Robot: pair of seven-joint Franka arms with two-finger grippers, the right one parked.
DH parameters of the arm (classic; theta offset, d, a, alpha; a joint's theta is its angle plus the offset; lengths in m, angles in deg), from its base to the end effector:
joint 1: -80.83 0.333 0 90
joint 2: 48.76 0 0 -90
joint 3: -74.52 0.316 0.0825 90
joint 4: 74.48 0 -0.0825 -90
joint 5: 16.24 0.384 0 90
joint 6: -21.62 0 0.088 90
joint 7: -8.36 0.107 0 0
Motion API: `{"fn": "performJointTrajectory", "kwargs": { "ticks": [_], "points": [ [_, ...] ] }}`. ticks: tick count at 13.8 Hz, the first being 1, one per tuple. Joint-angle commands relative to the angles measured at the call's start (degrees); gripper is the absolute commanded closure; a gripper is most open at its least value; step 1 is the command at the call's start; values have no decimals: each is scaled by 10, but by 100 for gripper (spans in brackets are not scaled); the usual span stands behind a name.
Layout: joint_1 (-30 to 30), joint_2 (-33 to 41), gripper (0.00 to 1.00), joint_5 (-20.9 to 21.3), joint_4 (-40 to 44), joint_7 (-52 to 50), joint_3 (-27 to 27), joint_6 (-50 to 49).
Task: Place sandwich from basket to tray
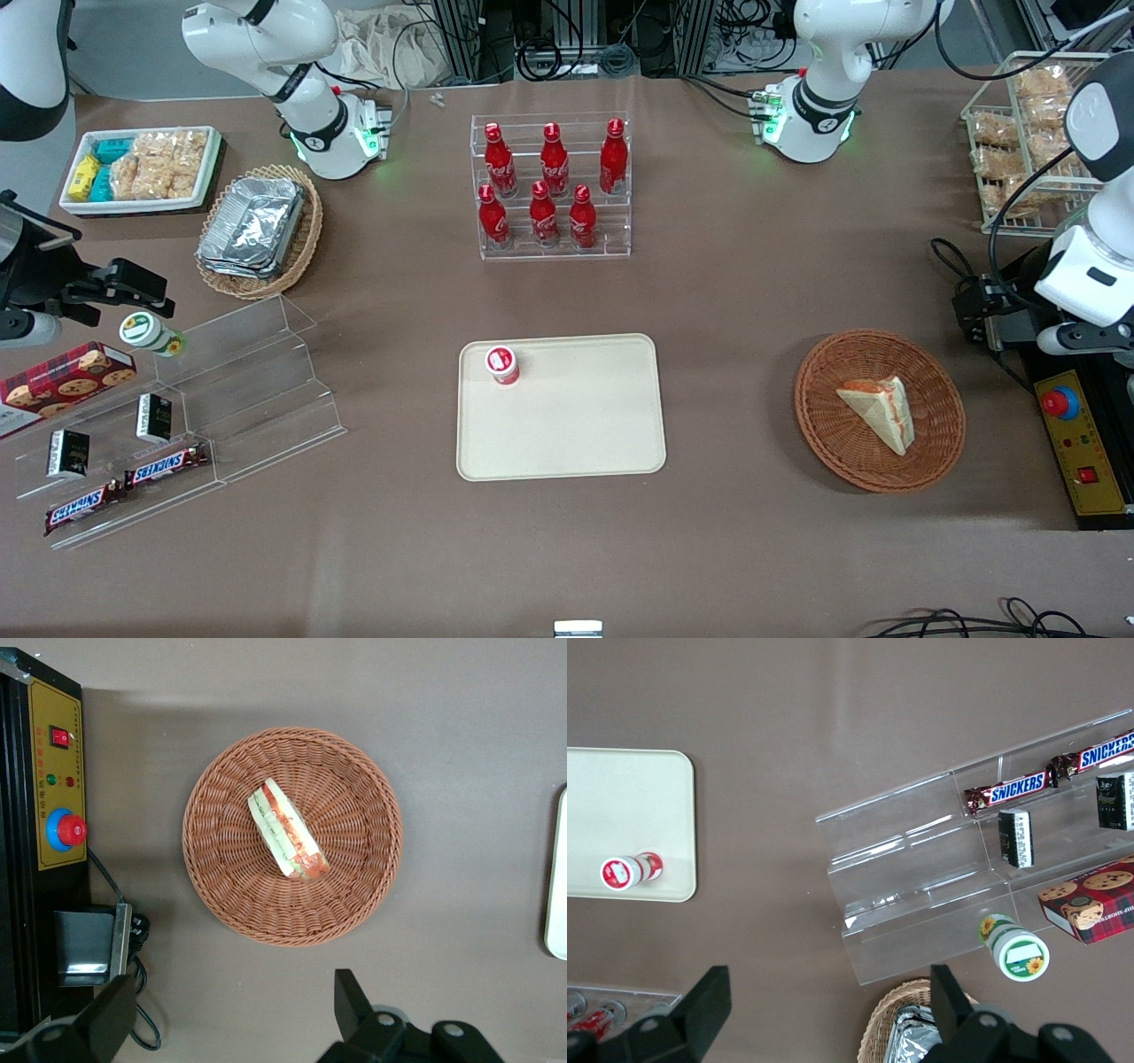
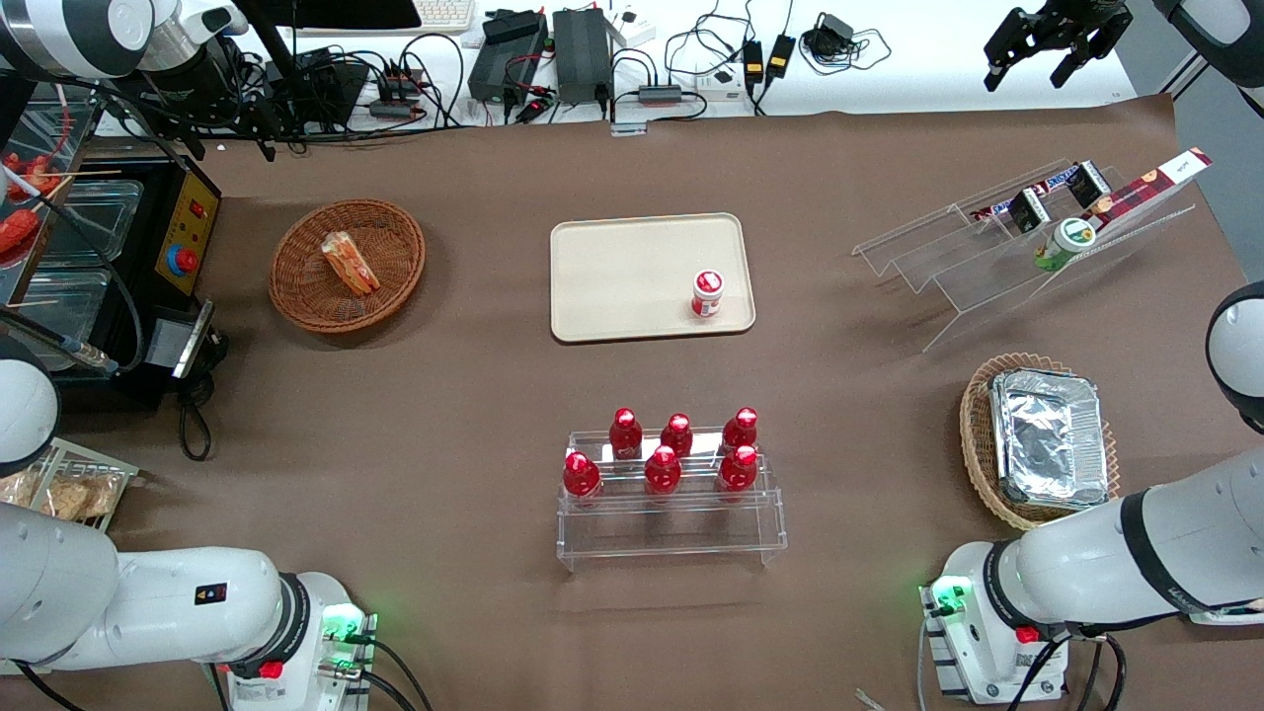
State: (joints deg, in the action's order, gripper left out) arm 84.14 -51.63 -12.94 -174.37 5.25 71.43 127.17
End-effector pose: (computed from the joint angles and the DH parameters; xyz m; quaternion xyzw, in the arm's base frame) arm 0.5841 0.0074 0.5377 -0.9991 -0.0221 -0.0250 0.0259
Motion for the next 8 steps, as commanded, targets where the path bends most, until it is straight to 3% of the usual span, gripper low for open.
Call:
{"fn": "performJointTrajectory", "kwargs": {
  "ticks": [1,8],
  "points": [
    [1,-7,1,-5,14,5,0,-7],
    [2,-39,1,0,13,-11,1,-1]
  ]
}}
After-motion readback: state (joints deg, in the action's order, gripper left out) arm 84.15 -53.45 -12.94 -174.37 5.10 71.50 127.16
